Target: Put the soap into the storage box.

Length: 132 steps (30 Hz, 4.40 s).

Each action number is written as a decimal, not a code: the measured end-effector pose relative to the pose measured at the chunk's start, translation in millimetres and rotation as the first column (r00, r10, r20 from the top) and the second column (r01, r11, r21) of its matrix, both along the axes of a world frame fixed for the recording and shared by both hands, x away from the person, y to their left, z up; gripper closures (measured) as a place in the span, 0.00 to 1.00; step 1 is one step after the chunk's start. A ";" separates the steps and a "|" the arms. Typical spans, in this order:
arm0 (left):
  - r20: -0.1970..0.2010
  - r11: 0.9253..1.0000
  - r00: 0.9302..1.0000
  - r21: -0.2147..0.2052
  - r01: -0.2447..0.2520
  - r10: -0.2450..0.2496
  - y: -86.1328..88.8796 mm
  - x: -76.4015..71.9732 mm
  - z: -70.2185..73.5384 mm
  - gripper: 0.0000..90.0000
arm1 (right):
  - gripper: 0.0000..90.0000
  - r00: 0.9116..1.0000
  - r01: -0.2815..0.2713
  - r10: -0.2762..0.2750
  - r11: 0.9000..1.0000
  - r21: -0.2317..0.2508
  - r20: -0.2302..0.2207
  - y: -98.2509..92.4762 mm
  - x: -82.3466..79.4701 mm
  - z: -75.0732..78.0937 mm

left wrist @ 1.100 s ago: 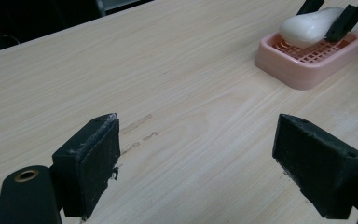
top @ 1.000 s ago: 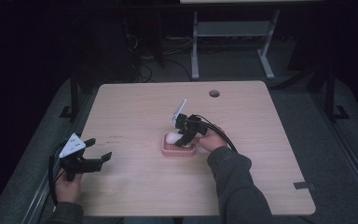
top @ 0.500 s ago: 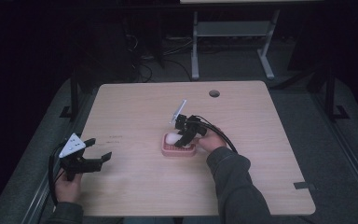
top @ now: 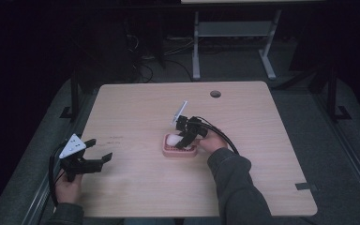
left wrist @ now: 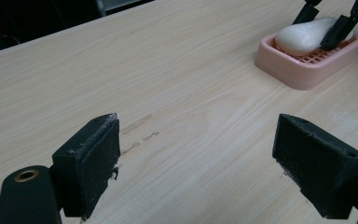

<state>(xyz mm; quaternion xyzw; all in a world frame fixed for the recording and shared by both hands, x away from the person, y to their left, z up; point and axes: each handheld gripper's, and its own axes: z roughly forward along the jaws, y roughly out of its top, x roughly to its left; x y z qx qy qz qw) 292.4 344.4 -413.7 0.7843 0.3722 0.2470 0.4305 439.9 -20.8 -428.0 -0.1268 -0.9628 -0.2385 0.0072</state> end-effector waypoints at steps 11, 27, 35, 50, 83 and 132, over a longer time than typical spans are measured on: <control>0.001 1.000 1.000 -0.002 0.000 0.000 -0.2 0.0 0.0 0.16 | 0.53 1.000 0.007 -0.007 1.000 0.004 -0.007 -1.1 1.0 -1.1; 0.001 1.000 1.000 0.000 -0.001 0.001 -0.1 0.0 0.0 0.16 | 0.53 1.000 0.008 -0.008 1.000 0.007 -0.010 -0.7 0.7 -1.2; 0.000 1.000 1.000 0.002 0.000 0.000 0.1 0.1 0.0 0.16 | 0.53 1.000 0.009 -0.009 1.000 0.000 -0.007 -0.3 0.0 -1.1; 0.001 1.000 1.000 0.000 -0.001 0.001 0.0 0.1 0.0 0.16 | 0.53 1.000 0.007 -0.007 1.000 -0.014 -0.010 -0.9 -0.8 -0.6; 0.000 1.000 1.000 -0.001 0.002 -0.002 -1.6 0.0 -0.5 0.16 | 0.42 0.999 0.048 -0.049 0.996 0.077 0.009 -29.9 -10.2 20.5; -0.003 1.000 1.000 0.005 0.008 -0.008 -3.7 0.0 -1.6 0.16 | 0.35 0.982 0.188 -0.191 0.976 0.112 0.009 -119.3 -60.0 25.3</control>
